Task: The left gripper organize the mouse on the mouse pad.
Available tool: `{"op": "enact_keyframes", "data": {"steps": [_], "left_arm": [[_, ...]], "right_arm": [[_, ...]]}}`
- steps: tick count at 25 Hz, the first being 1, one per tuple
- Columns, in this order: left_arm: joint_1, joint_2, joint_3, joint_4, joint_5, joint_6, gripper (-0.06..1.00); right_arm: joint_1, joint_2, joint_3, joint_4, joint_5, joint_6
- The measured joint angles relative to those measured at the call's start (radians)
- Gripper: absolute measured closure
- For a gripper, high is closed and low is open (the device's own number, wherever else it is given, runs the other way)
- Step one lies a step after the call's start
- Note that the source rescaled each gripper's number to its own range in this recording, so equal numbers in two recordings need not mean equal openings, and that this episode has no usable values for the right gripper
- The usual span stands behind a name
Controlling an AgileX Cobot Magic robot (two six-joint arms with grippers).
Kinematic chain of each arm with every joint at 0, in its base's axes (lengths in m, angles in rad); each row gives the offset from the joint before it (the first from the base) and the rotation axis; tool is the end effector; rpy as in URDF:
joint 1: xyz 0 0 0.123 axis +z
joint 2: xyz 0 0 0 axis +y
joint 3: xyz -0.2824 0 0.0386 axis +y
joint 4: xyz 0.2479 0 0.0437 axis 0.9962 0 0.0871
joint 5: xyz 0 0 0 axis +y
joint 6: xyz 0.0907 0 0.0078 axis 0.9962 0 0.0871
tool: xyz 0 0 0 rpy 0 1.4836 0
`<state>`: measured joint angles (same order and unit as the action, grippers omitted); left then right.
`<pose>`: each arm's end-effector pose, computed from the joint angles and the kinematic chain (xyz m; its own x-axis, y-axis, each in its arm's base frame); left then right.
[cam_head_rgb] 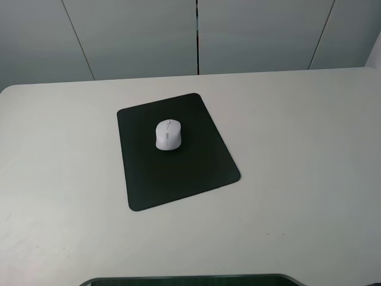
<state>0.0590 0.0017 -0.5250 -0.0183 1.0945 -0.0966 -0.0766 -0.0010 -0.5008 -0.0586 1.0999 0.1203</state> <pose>-0.0088 -0.0020 0.2814 -0.4572 -0.1320 -0.8795 -0.0930 0.9906 -0.1003 -0.0072 -0.0042 0.2744 -0.4734 0.1300 -0.8712 0.1669 0.9844 0.0563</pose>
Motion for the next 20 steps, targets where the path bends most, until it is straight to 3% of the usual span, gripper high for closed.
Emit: {"op": "enact_keyframes", "data": {"steps": [20], "left_arm": [[0.000,-0.002,0.013,-0.019,-0.013,0.020,-0.06]], "right_arm": [[0.000,0.000,0.000,0.000,0.000,0.000]]}}
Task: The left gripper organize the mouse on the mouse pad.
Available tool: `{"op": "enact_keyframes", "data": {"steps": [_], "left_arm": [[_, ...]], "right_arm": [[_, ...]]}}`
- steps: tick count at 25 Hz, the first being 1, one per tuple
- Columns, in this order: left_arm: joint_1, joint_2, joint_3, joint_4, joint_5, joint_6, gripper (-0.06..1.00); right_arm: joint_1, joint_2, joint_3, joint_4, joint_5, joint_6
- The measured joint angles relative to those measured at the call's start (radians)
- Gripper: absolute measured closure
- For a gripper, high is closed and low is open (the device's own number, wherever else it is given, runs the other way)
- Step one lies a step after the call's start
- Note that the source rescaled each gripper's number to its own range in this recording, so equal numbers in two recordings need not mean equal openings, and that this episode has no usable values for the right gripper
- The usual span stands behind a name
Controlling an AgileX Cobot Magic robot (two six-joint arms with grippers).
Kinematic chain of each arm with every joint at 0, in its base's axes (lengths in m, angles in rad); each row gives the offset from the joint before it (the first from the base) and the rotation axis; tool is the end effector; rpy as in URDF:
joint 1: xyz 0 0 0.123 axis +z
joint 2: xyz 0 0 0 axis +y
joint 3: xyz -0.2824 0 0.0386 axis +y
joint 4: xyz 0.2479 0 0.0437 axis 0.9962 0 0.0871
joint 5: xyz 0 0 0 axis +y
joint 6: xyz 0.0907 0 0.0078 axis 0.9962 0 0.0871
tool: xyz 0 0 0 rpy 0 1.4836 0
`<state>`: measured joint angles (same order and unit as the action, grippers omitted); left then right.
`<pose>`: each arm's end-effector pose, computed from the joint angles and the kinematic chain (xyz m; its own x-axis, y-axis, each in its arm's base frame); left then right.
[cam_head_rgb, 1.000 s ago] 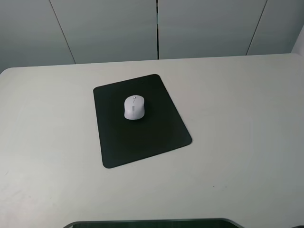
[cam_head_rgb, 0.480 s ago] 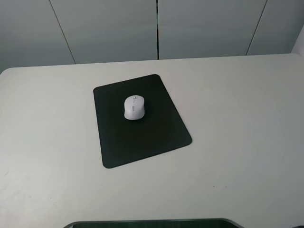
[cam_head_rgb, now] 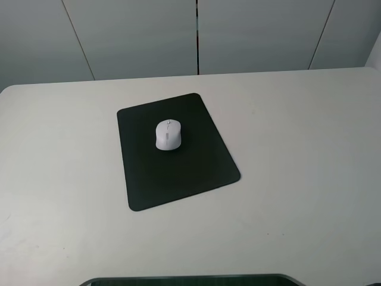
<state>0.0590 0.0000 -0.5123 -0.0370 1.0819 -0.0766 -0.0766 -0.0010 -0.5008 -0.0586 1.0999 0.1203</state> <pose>-0.0070 -0.0034 0.2789 -0.4580 -0.1210 -0.8807 -0.0734 0.9925 -0.0982 -0.0072 -0.0042 0.2744 -0.4734 0.1300 -0.8712 0.1669 0.9844 0.0563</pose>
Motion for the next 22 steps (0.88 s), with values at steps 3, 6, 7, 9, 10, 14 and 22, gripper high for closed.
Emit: {"op": "enact_keyframes", "data": {"steps": [3,6,7,9,10,14,22], "left_arm": [[0.000,0.000,0.000,-0.002,0.000,0.000,-0.06],[0.000,0.000,0.000,-0.002,0.000,0.000,-0.06],[0.000,0.000,0.000,-0.004,0.000,0.000,-0.06],[0.000,0.000,0.000,-0.004,0.000,0.000,-0.06],[0.000,0.000,0.000,-0.004,0.000,0.000,-0.06],[0.000,0.000,0.000,-0.004,0.000,0.000,-0.06],[0.000,0.000,0.000,-0.004,0.000,0.000,-0.06]], "right_arm": [[0.000,0.000,0.000,0.000,0.000,0.000],[0.000,0.000,0.000,0.000,0.000,0.000],[0.000,0.000,0.000,0.000,0.000,0.000],[0.000,0.000,0.000,0.000,0.000,0.000],[0.000,0.000,0.000,0.000,0.000,0.000],[0.000,0.000,0.000,0.000,0.000,0.000],[0.000,0.000,0.000,0.000,0.000,0.000]]}}
